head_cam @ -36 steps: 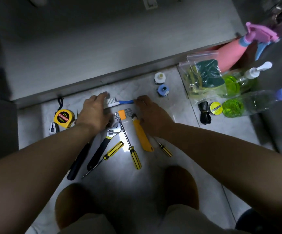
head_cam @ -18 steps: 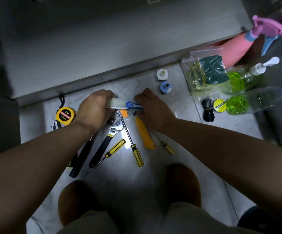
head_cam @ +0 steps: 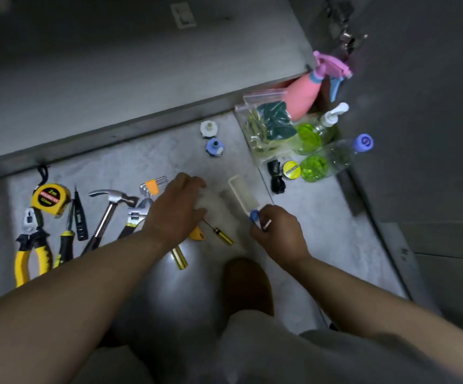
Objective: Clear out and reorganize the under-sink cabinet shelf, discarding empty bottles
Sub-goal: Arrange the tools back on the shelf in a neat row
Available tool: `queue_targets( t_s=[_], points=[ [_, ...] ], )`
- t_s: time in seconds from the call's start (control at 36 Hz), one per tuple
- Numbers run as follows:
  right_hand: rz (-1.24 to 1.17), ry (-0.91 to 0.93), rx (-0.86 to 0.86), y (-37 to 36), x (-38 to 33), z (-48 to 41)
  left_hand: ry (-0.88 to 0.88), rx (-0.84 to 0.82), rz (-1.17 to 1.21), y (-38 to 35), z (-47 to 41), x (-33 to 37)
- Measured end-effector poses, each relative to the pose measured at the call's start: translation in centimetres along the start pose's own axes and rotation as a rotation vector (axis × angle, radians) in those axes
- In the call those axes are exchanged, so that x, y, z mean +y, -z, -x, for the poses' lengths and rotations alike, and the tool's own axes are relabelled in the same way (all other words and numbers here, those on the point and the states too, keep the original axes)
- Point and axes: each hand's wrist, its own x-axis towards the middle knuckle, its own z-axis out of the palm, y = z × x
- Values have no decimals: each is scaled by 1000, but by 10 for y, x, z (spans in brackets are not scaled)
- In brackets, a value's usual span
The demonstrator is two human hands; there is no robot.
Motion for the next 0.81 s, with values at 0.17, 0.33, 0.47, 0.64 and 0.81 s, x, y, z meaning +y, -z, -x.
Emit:
queue_targets(
  t_s=[0.17,0.33,0.47,0.64,0.81],
  points=[
    [-229,-476,99,9,47,29,-30,-281,-224,-32,15,4],
    [-428,-822,239,16,76,11,-97,-361,-403,-52,26,-1],
    [-559,-935,264,22,90,-23,-165,-358,-410,-46,35,-7],
    [-556,-1017,299,20,86,-48,-127,-135,-342,-28,46,-19],
    [-511,-959,495,4,54,-39,78,42,-296,-15,59,-40]
  ],
)
